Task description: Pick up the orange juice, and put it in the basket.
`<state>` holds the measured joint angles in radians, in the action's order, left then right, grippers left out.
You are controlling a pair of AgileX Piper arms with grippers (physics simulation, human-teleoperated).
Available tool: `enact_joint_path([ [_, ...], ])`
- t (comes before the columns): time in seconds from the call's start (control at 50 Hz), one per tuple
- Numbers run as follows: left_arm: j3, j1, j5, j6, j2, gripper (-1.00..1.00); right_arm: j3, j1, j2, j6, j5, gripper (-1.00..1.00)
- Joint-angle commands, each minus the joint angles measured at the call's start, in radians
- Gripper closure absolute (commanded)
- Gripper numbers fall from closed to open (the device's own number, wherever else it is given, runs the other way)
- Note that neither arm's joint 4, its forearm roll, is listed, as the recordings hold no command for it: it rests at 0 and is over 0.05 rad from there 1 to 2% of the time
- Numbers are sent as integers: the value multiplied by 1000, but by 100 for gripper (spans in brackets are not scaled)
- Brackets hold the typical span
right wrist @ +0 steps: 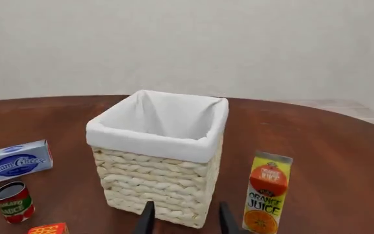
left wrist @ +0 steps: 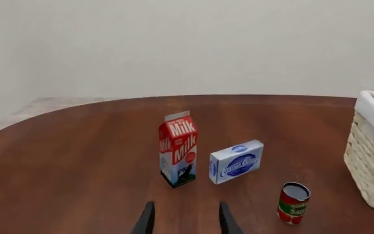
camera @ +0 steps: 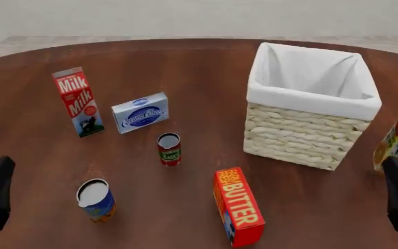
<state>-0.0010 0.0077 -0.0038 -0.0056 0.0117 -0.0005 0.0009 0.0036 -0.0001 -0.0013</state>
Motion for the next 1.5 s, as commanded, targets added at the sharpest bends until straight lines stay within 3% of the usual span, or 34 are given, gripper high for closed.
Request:
enact_joint_path([
  [0.02, -5, 44, -16, -25, 47, -100, -1, 9, 29, 0, -14, -100],
  [0.06, -3, 44, -29, -26, 67, -100, -4, 4, 21, 21, -7, -100],
  [0.22, -2, 26, -34, -36, 78, -100, -88, -14, -2, 6, 61, -100],
  [0.28, 0, 13, -16, -23, 61, -100, -139, -43, -3, 30, 79, -100],
  [0.4, 0, -10, -32, -11, 83, -100, -191, -94, -3, -5, 98, -100],
  [0.46, 1, -15, -59, -38, 132, -100, -230, -99, -3, -13, 128, -100],
  [0.5, 0, -16, -57, -38, 128, -100, -233, -83, -3, -89, 149, -100],
  [0.58, 1, -24, -46, -33, 119, -100, -282, -107, -3, -96, 179, -100],
  [0.72, 1, -27, -46, -30, 119, -100, -233, -188, -3, -134, 170, -100],
  [0.74, 1, -23, -53, -37, 128, -100, -192, -203, -3, -210, 144, -100],
  [0.78, 1, -21, -61, -37, 137, -100, -179, -228, -3, -212, 130, -100],
  [0.8, 1, -20, -64, -36, 140, -100, -187, -265, -3, -131, 144, -100],
  [0.82, 0, -18, -67, -38, 143, -100, -188, -283, -2, -89, 150, -100],
  [0.86, 0, -17, -59, -39, 136, -100, -183, -292, -3, -52, 147, -100],
  [0.9, 0, -16, -54, -36, 132, -100, -176, -312, 4, -84, 129, -100],
  [0.96, 0, -16, -60, -40, 139, -100, -174, -324, 12, -74, 123, -100],
  [0.98, 0, -15, -73, -41, 154, -100, -162, -342, 45, -40, 99, -100],
  [1.14, 0, -12, -92, -42, 174, -100, -118, -357, 77, -72, 45, -100],
  [1.3, -2, -12, -92, -44, 180, -100, -33, -393, 224, -69, -126, -100],
  [1.5, 0, -10, -97, -44, 185, -100, -10, -396, 362, -67, -252, -100],
])
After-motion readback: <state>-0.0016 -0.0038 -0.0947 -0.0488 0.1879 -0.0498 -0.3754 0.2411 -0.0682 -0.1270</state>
